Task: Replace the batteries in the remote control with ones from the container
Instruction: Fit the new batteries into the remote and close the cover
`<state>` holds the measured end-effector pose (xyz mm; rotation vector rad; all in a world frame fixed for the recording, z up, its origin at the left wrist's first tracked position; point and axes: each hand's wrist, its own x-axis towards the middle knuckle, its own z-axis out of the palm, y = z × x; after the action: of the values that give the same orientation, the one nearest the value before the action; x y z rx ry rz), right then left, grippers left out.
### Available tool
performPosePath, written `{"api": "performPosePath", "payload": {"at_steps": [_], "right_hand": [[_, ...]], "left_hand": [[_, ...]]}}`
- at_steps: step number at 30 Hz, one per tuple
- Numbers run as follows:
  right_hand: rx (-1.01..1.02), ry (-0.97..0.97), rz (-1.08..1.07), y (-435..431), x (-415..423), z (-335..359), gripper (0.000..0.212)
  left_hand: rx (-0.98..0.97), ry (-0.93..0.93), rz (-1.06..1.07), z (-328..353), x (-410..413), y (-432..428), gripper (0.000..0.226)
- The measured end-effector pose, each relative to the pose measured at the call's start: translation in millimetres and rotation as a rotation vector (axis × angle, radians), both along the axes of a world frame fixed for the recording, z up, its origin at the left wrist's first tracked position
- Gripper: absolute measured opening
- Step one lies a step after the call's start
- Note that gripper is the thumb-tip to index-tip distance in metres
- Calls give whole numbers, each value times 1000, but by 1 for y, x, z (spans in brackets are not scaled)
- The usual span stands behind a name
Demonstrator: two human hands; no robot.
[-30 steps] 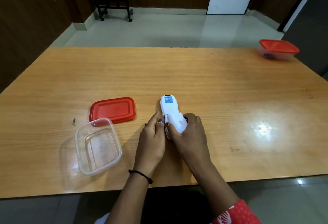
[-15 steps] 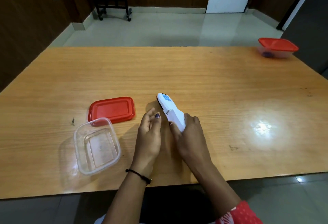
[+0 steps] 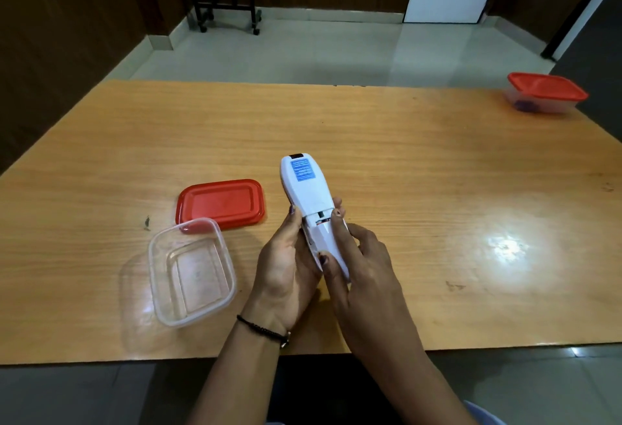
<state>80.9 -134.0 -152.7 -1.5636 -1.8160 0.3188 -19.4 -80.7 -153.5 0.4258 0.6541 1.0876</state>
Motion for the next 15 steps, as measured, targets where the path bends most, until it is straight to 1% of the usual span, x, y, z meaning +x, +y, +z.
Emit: {"api": "performPosePath", "payload": {"at_steps": [3,7,13,15], "right_hand": [[55,4,-93,3,2,1,55],[147,18,-195,2,1,5,45],[139,-24,-210,4,-1,0,44],[149,-36,-204,6,-4,-2,46]], "left_hand": [[-2,27,-62,-1,8,-5,50],[-25,-43,-29,0,9,-4,50],[-3,-39,-10,3,11,-7,51],[18,2,7,4,12,-8,54]]}}
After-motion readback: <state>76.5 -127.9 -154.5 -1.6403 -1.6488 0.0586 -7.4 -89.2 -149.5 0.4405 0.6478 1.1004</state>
